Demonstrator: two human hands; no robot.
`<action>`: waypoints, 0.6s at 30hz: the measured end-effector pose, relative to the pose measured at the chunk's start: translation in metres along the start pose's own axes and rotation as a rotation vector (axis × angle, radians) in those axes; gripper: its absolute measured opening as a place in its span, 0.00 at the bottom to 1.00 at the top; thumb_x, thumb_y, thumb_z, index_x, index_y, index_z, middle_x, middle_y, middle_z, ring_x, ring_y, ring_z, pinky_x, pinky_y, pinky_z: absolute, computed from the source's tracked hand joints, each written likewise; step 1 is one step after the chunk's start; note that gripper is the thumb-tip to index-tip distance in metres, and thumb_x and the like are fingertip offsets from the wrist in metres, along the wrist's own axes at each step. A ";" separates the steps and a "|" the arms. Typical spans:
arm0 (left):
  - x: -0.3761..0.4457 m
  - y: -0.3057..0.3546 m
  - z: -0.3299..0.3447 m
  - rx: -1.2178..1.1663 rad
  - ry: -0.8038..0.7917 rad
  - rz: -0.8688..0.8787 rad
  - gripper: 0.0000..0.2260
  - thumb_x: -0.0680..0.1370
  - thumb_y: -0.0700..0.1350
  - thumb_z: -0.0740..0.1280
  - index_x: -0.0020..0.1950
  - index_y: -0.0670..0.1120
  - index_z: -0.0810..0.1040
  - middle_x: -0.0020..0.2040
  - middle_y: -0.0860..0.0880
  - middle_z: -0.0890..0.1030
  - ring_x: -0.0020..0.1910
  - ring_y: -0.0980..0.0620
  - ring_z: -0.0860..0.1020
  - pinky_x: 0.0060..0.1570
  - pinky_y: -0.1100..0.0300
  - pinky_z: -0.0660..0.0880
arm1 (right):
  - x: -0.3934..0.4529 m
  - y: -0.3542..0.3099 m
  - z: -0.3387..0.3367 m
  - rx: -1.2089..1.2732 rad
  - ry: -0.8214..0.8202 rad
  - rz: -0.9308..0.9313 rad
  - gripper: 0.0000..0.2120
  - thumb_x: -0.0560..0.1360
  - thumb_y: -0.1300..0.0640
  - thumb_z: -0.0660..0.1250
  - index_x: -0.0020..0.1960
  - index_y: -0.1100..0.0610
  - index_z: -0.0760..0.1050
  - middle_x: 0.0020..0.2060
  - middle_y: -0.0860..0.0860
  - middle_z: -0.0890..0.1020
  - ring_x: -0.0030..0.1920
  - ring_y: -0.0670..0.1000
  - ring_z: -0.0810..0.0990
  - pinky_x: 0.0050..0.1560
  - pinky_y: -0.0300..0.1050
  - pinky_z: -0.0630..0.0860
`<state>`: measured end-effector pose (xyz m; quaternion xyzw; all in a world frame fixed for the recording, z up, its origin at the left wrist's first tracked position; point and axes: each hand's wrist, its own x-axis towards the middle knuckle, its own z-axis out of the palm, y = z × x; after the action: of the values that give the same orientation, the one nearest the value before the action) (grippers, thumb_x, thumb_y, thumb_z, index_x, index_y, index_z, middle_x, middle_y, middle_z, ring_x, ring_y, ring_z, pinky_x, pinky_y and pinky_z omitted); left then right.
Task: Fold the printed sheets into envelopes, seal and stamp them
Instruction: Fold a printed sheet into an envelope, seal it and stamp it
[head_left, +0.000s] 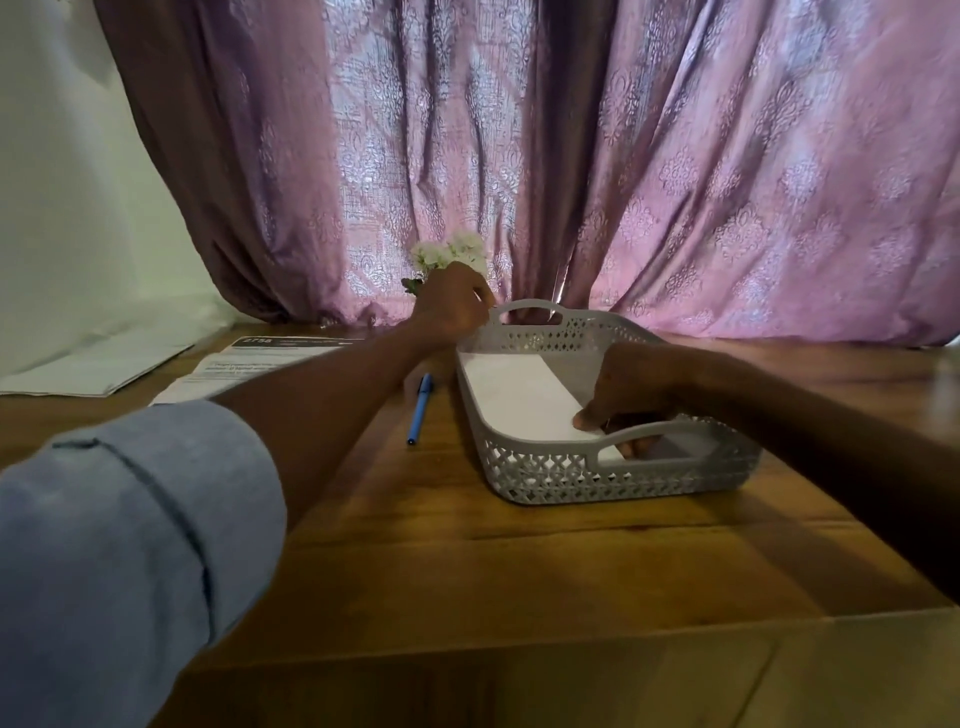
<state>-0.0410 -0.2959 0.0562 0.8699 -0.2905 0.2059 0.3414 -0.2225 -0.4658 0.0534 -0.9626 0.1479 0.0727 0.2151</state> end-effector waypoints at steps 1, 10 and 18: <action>-0.001 -0.002 -0.002 -0.030 0.023 -0.011 0.09 0.75 0.34 0.71 0.47 0.44 0.89 0.48 0.46 0.88 0.47 0.51 0.83 0.51 0.56 0.80 | 0.003 0.000 0.001 -0.047 0.024 -0.016 0.17 0.74 0.51 0.77 0.38 0.65 0.83 0.31 0.55 0.86 0.27 0.51 0.85 0.28 0.40 0.78; -0.040 -0.023 -0.015 -0.463 0.258 -0.263 0.10 0.78 0.35 0.68 0.53 0.45 0.88 0.54 0.49 0.87 0.53 0.54 0.82 0.48 0.66 0.74 | 0.019 -0.018 -0.001 -0.271 0.123 -0.058 0.18 0.74 0.45 0.76 0.47 0.61 0.81 0.29 0.51 0.84 0.21 0.46 0.80 0.22 0.37 0.74; -0.055 -0.038 -0.004 -0.507 0.152 -0.241 0.06 0.79 0.38 0.69 0.50 0.47 0.84 0.53 0.48 0.85 0.55 0.50 0.82 0.44 0.64 0.81 | 0.049 -0.056 0.003 -0.441 0.082 -0.442 0.30 0.84 0.48 0.63 0.82 0.55 0.60 0.79 0.55 0.65 0.76 0.55 0.68 0.76 0.52 0.65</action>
<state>-0.0586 -0.2500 0.0105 0.7670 -0.2010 0.1493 0.5907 -0.1588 -0.4286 0.0624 -0.9970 -0.0757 0.0157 0.0057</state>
